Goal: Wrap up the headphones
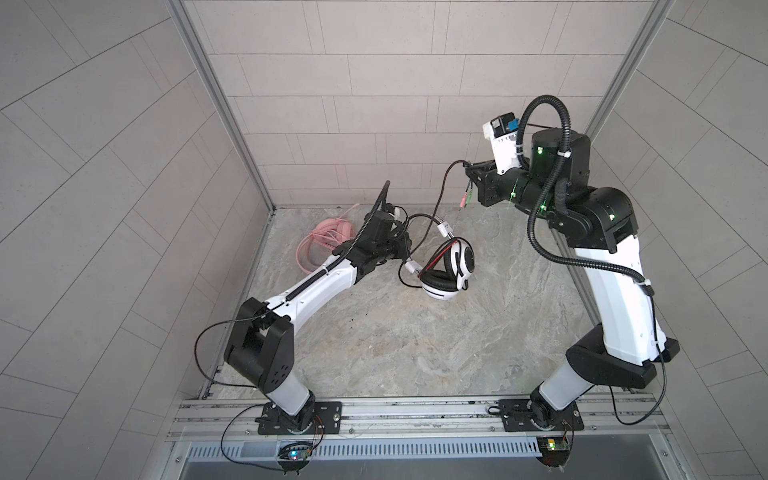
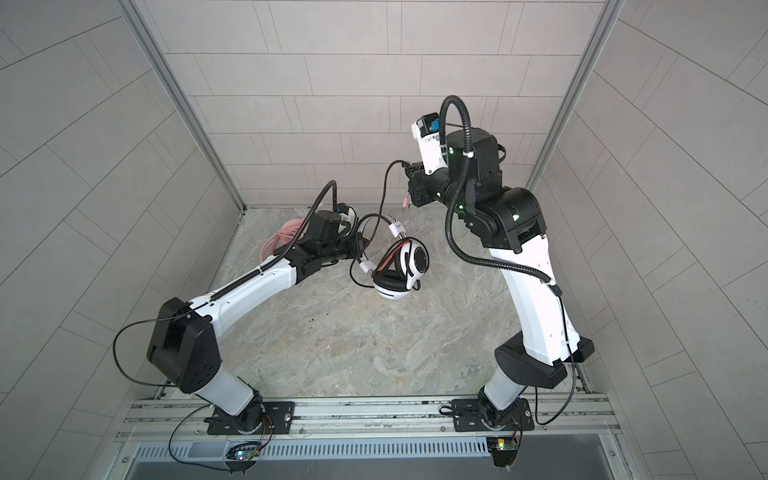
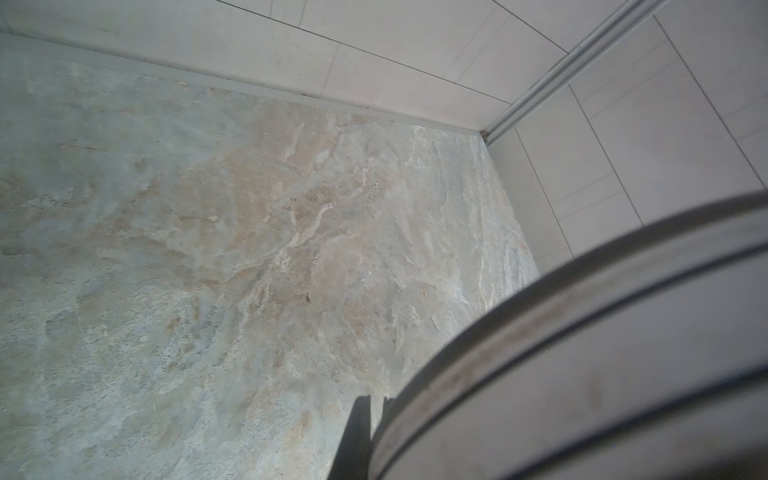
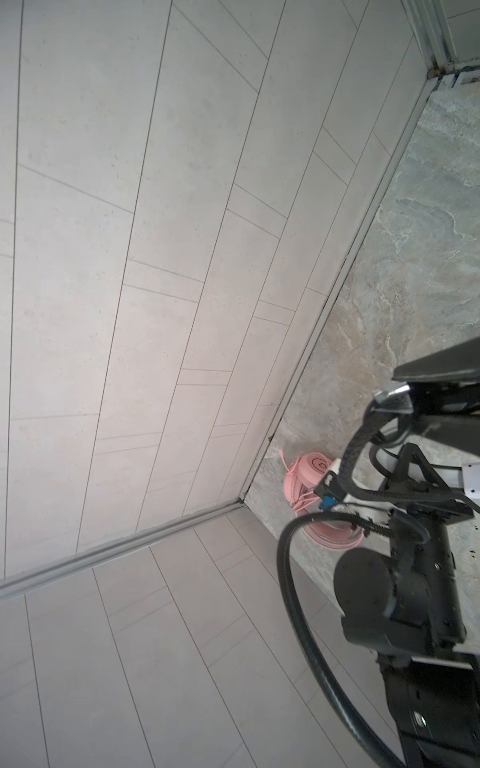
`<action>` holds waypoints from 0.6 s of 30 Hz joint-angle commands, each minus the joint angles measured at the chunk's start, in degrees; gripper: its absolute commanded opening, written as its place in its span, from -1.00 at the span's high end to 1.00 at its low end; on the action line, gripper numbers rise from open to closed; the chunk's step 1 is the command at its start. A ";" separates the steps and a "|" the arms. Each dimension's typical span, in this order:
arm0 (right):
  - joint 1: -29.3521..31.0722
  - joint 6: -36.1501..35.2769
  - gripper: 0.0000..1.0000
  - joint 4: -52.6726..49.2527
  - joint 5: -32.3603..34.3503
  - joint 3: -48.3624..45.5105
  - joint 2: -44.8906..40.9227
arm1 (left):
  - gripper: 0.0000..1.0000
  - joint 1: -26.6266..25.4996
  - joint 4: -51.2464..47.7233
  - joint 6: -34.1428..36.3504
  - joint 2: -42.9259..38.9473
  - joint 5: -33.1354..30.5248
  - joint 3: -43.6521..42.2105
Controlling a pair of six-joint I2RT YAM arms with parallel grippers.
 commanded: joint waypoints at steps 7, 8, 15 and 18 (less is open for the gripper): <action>-11.91 6.53 1.00 6.06 -8.89 -0.19 2.74 | 1.00 0.21 -2.54 5.23 -8.25 11.56 -5.18; -13.28 7.19 1.00 6.84 -10.12 -1.06 2.67 | 1.00 0.44 -2.52 5.28 -8.68 11.69 -5.76; -19.99 10.46 1.00 13.98 -12.36 -12.73 -2.66 | 1.00 6.82 -2.78 3.37 -10.65 11.74 -9.04; -22.44 12.54 1.00 17.93 -14.83 -17.97 -5.31 | 1.00 9.23 -1.75 2.73 -11.61 12.08 -10.64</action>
